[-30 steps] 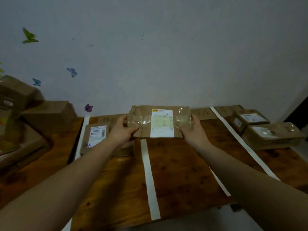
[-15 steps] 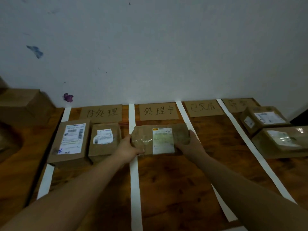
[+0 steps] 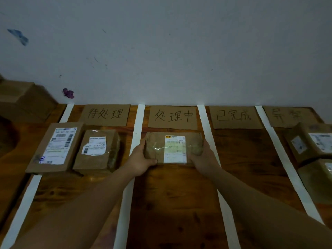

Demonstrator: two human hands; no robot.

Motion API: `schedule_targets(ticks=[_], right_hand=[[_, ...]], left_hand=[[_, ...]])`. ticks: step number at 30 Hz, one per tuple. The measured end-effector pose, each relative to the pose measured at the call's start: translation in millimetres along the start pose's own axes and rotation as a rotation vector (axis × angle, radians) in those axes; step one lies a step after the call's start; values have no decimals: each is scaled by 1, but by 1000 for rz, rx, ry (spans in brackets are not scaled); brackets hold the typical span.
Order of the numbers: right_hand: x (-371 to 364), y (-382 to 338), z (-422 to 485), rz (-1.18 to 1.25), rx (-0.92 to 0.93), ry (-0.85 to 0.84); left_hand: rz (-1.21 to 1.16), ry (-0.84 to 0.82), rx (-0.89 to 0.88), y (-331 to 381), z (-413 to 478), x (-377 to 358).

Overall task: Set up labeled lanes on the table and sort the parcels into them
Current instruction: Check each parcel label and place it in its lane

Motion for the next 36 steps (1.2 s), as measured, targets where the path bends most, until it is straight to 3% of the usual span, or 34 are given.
schedule_targets(ticks=[5, 9, 16, 23, 28, 36], right_hand=[[5, -11, 13, -54, 19, -50], [9, -46, 4, -315, 134, 32], [-34, -182, -95, -181, 428, -120], [-169, -264, -234, -223, 630, -246], [-274, -296, -328, -247, 704, -391], [-434, -310, -419, -346, 819, -636]], left_hand=[[83, -10, 8, 11, 5, 6], [169, 92, -49, 28, -17, 36], [196, 358, -229, 28, -113, 142], [254, 536, -73, -110, -259, 270], [136, 608, 70, -219, -361, 344], [-41, 635, 253, -364, -436, 400]])
Point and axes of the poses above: each hand's wrist, its own z-axis towards the middle knuckle, its own x-axis out of the back of the hand, y = z × x, the point moved 3 cm from there along z, towards the middle knuckle
